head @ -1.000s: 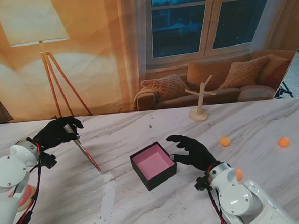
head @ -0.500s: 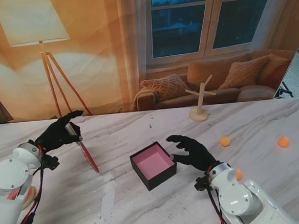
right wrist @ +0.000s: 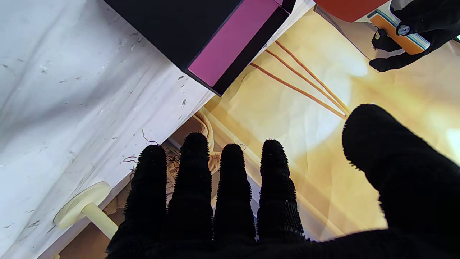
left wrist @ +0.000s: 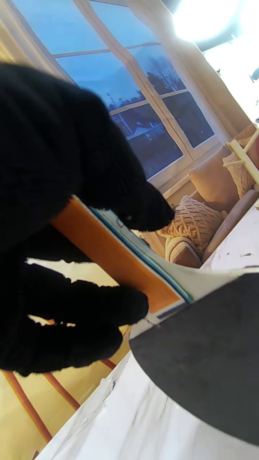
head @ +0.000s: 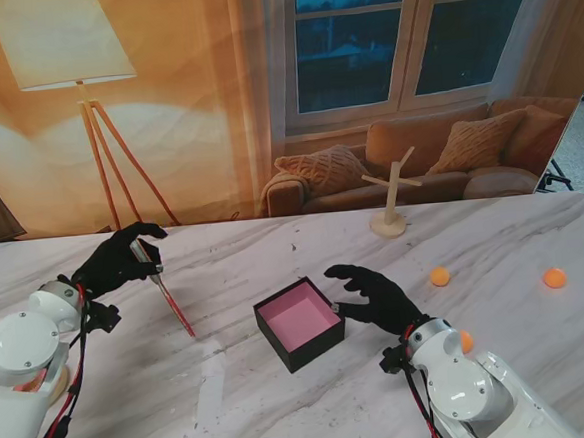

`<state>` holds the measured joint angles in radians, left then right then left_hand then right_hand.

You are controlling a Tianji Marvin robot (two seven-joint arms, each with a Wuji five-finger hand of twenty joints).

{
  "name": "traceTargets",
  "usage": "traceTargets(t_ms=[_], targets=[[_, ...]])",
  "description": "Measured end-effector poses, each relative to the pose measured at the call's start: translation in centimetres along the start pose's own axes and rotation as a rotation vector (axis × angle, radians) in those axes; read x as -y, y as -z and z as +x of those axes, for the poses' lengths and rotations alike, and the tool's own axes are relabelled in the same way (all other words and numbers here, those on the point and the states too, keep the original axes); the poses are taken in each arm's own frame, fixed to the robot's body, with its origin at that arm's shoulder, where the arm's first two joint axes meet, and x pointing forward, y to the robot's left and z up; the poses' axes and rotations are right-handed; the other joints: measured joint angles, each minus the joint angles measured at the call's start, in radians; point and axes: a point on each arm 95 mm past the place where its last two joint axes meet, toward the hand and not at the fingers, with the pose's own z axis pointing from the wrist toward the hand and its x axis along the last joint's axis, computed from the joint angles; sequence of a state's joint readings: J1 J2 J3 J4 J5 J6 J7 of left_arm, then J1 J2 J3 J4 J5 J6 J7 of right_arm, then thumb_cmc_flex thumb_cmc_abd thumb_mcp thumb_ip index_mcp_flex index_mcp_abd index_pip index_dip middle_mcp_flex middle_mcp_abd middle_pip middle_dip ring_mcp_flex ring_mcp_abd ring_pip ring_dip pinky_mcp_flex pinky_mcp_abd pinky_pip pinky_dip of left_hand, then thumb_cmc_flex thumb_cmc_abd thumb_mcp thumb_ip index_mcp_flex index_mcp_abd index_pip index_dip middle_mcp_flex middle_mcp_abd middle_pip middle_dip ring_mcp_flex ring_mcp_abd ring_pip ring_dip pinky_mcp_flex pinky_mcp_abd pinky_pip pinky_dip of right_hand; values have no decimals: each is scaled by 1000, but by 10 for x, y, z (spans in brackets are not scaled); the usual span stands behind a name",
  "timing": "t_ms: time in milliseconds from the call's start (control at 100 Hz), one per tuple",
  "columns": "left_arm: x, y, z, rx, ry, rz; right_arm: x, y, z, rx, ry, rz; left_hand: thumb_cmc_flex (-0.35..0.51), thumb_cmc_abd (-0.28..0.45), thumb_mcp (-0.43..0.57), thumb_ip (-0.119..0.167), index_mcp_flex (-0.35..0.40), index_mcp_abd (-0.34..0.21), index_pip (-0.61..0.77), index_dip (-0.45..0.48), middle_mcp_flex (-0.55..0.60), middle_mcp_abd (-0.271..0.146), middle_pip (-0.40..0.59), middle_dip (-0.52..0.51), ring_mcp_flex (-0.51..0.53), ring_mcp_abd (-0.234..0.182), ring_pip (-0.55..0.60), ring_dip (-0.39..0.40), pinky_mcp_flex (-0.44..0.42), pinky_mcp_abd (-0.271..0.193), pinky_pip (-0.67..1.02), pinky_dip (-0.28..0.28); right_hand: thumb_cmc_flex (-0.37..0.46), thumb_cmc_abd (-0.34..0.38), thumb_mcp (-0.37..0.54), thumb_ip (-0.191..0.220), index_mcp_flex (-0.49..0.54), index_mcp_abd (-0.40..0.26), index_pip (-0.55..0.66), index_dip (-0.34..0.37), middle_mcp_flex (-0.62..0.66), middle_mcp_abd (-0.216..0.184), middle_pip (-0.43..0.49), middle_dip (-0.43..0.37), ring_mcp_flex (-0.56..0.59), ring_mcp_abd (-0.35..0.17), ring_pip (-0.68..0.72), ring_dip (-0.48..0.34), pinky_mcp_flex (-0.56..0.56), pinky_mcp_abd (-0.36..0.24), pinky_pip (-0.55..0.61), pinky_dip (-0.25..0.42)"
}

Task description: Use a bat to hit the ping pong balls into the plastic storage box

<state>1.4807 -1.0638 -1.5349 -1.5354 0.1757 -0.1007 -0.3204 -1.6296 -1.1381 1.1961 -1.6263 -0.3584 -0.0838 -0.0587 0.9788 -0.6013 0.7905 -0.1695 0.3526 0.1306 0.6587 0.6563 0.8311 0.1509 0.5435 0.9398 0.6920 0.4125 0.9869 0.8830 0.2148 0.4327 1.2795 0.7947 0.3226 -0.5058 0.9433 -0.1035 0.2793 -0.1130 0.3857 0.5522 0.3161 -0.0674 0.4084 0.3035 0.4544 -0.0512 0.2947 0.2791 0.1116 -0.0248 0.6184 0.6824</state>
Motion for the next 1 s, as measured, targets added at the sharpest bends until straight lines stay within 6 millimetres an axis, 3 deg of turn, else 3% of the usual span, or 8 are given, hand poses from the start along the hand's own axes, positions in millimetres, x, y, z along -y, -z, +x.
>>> traceTargets(t_ms=[200, 270, 430, 530, 670, 740, 890, 1000], targets=[[-5, 7, 1, -4, 24, 34, 0, 0, 0, 0, 0, 2, 31, 3, 0, -3, 79, -2, 8, -7, 5, 23, -23, 2, 0, 0, 0, -2, 0, 0, 0, 0, 0, 0, 0, 0, 0, 0, 0, 0, 0, 0, 0, 0, 0, 0, 0, 0, 0, 0, 0, 0], [-6, 8, 2, -7, 22, 38, 0, 0, 0, 0, 0, 3, 40, 2, 0, -8, 79, -2, -85, -109, 5, 20, -11, 12, 0, 0, 0, -2, 0, 0, 0, 0, 0, 0, 0, 0, 0, 0, 0, 0, 0, 0, 0, 0, 0, 0, 0, 0, 0, 0, 0, 0], [-8, 10, 2, -18, 15, 50, 1, 0, 0, 0, 0, 5, 40, 0, 0, -8, 7, -1, -354, -307, 4, 7, 3, 13, 0, 0, 0, -2, 0, 0, 0, -7, 0, 0, 0, 0, 0, 0, 0, 0, 0, 0, 0, 0, 0, 0, 0, 0, 0, 0, 0, 0], [-10, 11, 2, -23, 24, 50, 1, 0, 0, -1, 0, 6, -15, 1, 2, 0, -47, -2, -419, -344, -72, 24, 17, 1, -45, 1, -23, -2, -37, -1, -12, -17, 0, 0, 0, 0, 0, 0, 0, 0, 0, 0, 0, 0, 0, 0, 0, 0, 0, 0, 0, 0], [-13, 12, 1, -21, 43, 44, 1, 0, 0, -1, 0, 6, -93, 29, 41, 2, -62, -2, -444, -348, -151, 24, 67, -73, -64, 2, -54, -2, -72, -10, -41, -20, 0, 1, 0, 0, 0, 0, 0, 0, -20, 1, 0, 0, 0, 0, 0, 0, 0, 0, 4, 0], [-13, 12, 1, -21, 46, 43, 1, 0, 0, -1, 1, 6, -133, 41, 53, 45, -65, 0, -444, -333, -197, 23, 80, -134, -90, 7, -66, -2, -86, -14, -59, -20, 0, 1, 0, 0, 0, 0, 0, 0, -20, 1, 0, 0, 0, 0, 0, 0, 0, 0, 8, 0], [-15, 14, 2, -12, 79, 30, 1, 0, 0, -1, 1, 6, -169, 55, 43, 52, -58, 51, -427, -280, -220, 24, 92, -193, -122, 12, -97, -3, -110, -23, -91, -20, 0, 2, 0, 0, 0, 0, 0, 0, -30, 2, 0, 0, 0, 0, 0, 0, 0, 0, 9, 0], [-17, 14, 2, -3, 87, 29, 1, 0, 0, -1, 3, 7, -169, 67, 42, 52, -31, 61, -310, -190, -213, 35, 95, -205, -122, 11, -109, -15, -112, -29, -102, -20, 0, 2, 0, 0, 0, 0, 0, 0, -30, 2, 0, 0, 0, 0, 0, 0, 0, 0, 10, 0]])
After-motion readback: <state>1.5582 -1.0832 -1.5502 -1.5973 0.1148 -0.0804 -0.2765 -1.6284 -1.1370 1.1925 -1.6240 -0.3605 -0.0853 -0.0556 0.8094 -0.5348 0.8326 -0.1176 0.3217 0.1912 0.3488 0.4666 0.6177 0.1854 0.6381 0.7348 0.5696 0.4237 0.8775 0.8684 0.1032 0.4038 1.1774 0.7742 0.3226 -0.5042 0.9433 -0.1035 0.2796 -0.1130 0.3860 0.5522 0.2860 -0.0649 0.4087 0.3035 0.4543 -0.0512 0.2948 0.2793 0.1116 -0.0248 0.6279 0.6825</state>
